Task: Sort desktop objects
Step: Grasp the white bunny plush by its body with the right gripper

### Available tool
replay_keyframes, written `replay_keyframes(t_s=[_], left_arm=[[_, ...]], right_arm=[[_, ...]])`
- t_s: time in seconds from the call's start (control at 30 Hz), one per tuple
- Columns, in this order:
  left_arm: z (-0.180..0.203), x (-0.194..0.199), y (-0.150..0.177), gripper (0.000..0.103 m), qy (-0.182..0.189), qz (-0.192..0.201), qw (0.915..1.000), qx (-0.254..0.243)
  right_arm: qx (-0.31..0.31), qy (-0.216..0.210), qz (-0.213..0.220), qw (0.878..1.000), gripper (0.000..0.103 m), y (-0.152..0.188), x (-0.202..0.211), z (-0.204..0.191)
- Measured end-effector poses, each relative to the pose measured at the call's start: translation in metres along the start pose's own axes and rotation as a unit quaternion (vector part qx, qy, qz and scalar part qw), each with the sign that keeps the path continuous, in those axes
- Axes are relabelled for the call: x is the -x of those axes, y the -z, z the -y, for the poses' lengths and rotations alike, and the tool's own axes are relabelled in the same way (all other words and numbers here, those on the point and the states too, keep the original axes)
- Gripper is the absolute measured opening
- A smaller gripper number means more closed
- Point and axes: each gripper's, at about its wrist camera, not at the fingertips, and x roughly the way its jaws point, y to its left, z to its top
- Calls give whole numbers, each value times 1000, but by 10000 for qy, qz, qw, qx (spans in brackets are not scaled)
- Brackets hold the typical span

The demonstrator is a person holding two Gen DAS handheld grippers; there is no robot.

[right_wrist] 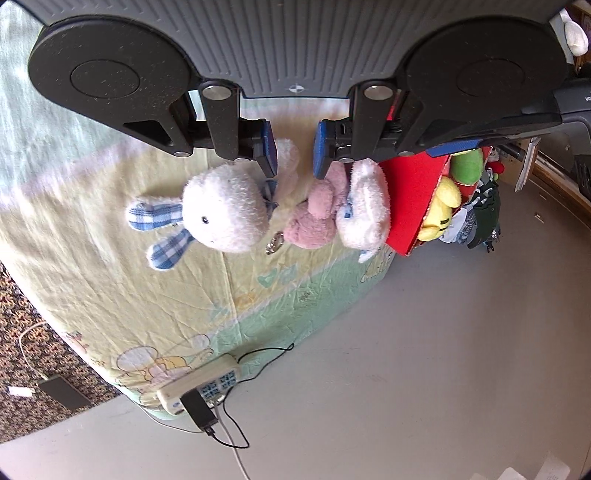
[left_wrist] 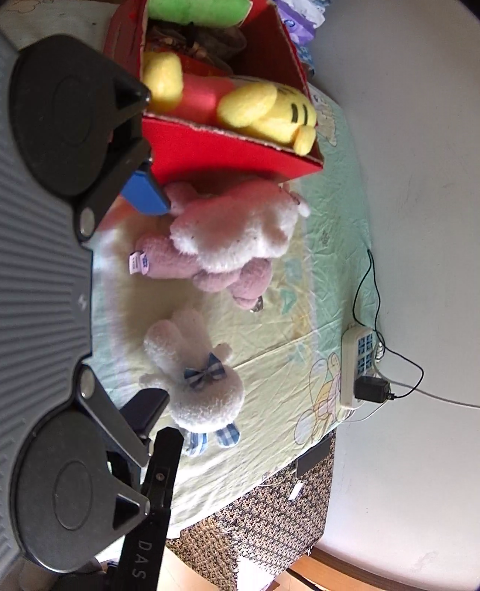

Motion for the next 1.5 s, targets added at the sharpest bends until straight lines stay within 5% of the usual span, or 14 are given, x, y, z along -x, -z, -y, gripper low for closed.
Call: replay_keyframes(t_s=[0.33,0.47,0.97,1.23,1.5], left_arm=[[35,-35,5,100,793,-7,9911,-1065],[44,-61,8,100,756,-223,9883,-1305],[60,-105,1,100,856,-579,9833,-1497],[84,-96,1,100,1519,-700,9737,-1544],[82,-86,5,98,1699,-715,9683,-1685]], right_arm=[[-1175,111,-313,9925,27,3,-13,46],[-1502,149,-302,9881,40,-2,-16,59],[-1565,177,-426,9866,41,-21,-36,73],[-1397,319,-151,9896,41,-41,-33,82],[-1006,330,-227,9941,42,-44,-29,92]])
